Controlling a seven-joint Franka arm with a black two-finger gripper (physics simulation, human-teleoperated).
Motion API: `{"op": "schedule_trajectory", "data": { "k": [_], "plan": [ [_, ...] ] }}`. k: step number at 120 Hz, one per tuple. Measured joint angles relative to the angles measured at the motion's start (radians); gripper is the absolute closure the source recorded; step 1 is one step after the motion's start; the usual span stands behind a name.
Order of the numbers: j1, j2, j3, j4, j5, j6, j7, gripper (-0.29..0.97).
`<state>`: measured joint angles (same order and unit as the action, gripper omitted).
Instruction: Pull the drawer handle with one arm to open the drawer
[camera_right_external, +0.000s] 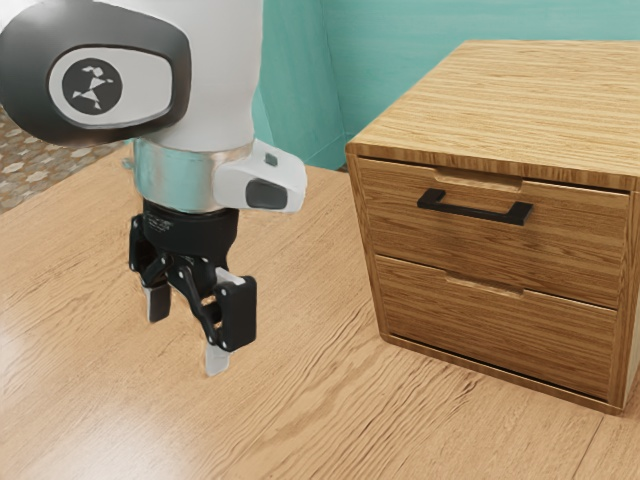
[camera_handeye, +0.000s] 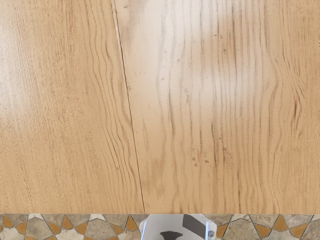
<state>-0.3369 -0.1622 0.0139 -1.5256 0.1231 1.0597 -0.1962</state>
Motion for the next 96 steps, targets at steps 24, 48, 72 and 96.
{"op": "schedule_trajectory", "data": {
  "k": [24, 48, 72, 96],
  "plan": [
    [-0.042, -0.051, -0.034, -0.054, 0.040, 0.164, 0.009, 0.00],
    [-0.041, -0.043, -0.053, -0.067, 0.001, 0.194, 0.129, 0.00],
    [-0.042, -0.001, -0.051, -0.095, -0.008, 0.307, 0.382, 0.00],
    [-0.058, 0.030, -0.053, -0.103, -0.019, 0.545, 0.700, 0.00]
  ]
}}
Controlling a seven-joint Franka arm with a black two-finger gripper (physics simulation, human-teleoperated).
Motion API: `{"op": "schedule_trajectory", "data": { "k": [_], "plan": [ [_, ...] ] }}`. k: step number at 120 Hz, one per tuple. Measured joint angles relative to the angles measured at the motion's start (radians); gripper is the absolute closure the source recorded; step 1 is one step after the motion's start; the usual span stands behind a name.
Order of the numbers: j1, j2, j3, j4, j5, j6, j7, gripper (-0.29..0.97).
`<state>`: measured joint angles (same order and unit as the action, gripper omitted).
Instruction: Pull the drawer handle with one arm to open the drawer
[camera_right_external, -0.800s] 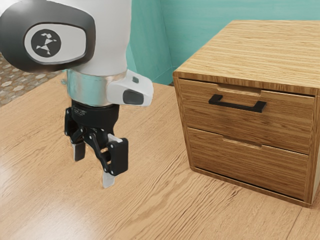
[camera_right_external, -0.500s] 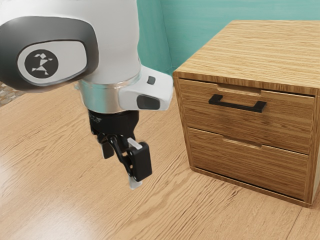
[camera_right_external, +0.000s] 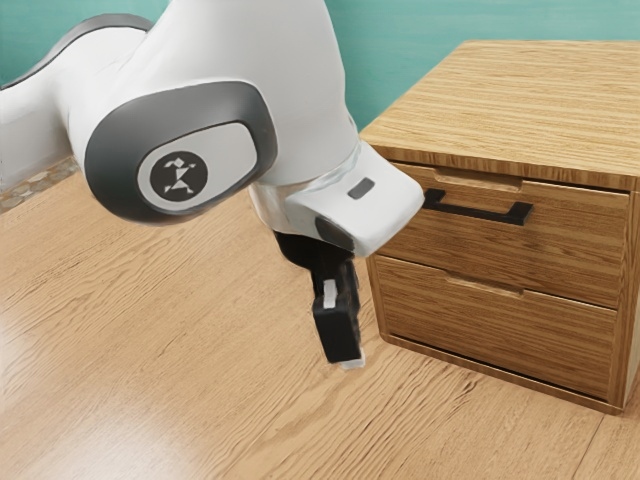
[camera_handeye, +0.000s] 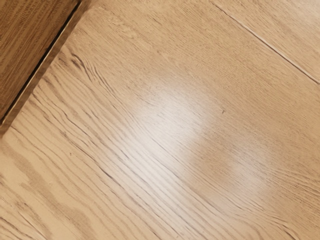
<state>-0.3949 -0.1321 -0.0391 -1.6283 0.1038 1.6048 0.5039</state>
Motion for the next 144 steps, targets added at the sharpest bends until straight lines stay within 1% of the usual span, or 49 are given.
{"op": "schedule_trajectory", "data": {
  "k": [13, 36, 58, 72, 84, 93, 119, 130, 144],
  "plan": [
    [-0.024, 0.010, 0.000, 0.002, 0.004, 0.085, 0.148, 0.00],
    [-0.019, 0.031, 0.008, 0.016, 0.002, 0.203, 0.346, 0.00],
    [0.040, 0.111, 0.027, 0.083, -0.002, 0.293, 0.469, 0.00],
    [0.086, 0.161, 0.024, 0.135, -0.008, 0.327, 0.530, 0.00],
    [0.108, 0.179, 0.018, 0.148, -0.010, 0.345, 0.571, 0.00],
    [0.092, 0.182, 0.016, 0.151, -0.011, 0.353, 0.597, 0.00],
    [0.000, 0.183, 0.017, 0.151, -0.027, 0.366, 0.652, 0.00],
    [-0.004, 0.181, 0.020, 0.149, -0.030, 0.368, 0.668, 0.00],
    [0.019, 0.179, 0.022, 0.145, -0.032, 0.370, 0.685, 0.00]
  ]
}}
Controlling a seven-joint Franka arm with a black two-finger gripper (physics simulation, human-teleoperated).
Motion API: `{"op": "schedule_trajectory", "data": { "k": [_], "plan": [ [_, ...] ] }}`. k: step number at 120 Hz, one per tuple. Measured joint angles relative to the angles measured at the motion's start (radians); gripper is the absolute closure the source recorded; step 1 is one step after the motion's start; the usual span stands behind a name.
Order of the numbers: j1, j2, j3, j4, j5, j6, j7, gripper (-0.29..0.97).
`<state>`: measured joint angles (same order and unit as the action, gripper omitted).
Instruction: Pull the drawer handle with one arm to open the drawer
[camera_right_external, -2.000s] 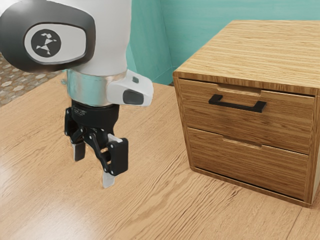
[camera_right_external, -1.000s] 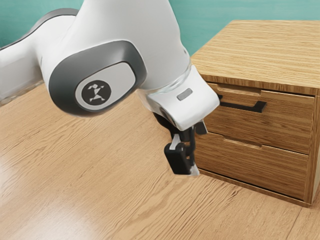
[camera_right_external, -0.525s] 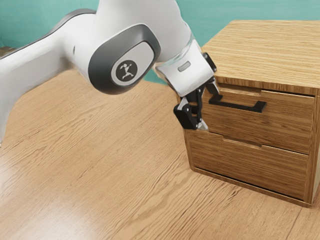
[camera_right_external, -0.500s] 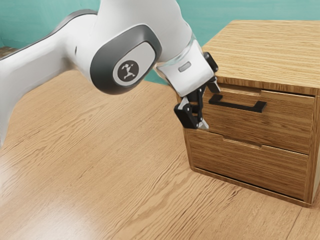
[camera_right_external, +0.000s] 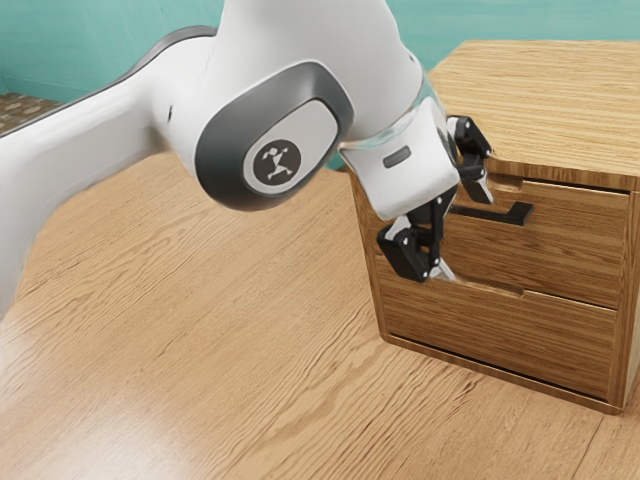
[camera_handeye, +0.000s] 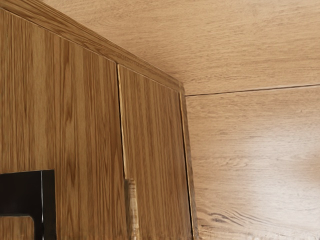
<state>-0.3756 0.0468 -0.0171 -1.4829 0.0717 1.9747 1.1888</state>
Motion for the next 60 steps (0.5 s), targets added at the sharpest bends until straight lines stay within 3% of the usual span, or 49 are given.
{"op": "schedule_trajectory", "data": {
  "k": [24, 60],
  "plan": [
    [0.031, 0.001, -0.001, -0.003, -0.001, 0.001, 0.022, 0.00],
    [0.000, 0.005, 0.001, -0.012, -0.001, 0.002, 0.039, 0.00]
  ]
}}
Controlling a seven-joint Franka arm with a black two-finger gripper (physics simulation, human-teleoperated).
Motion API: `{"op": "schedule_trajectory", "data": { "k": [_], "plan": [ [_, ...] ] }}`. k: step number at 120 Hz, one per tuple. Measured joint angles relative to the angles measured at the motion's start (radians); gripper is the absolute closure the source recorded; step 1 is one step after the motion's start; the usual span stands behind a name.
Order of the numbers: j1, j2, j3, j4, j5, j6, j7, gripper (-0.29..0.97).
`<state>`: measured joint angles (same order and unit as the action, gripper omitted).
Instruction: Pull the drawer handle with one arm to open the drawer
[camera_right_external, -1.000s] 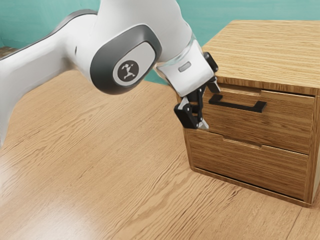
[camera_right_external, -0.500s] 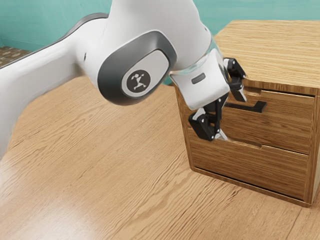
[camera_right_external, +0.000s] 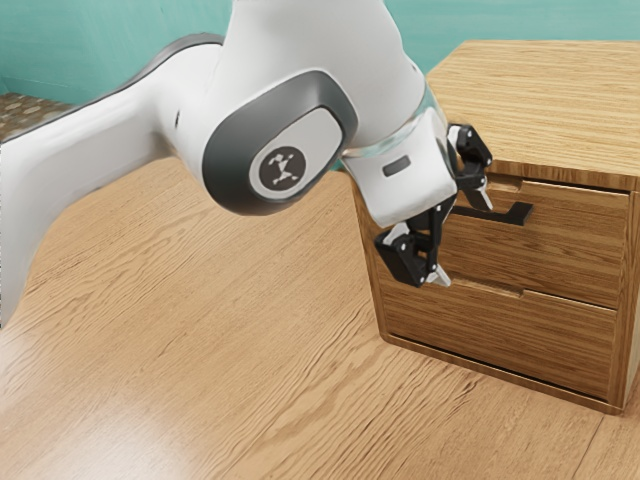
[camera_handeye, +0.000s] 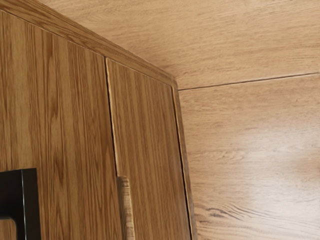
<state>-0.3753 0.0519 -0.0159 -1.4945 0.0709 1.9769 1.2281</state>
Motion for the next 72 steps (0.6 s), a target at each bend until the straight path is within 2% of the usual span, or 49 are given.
{"op": "schedule_trajectory", "data": {
  "k": [72],
  "plan": [
    [0.030, 0.020, 0.003, 0.008, 0.006, 0.000, -0.006, 0.00]
  ]
}}
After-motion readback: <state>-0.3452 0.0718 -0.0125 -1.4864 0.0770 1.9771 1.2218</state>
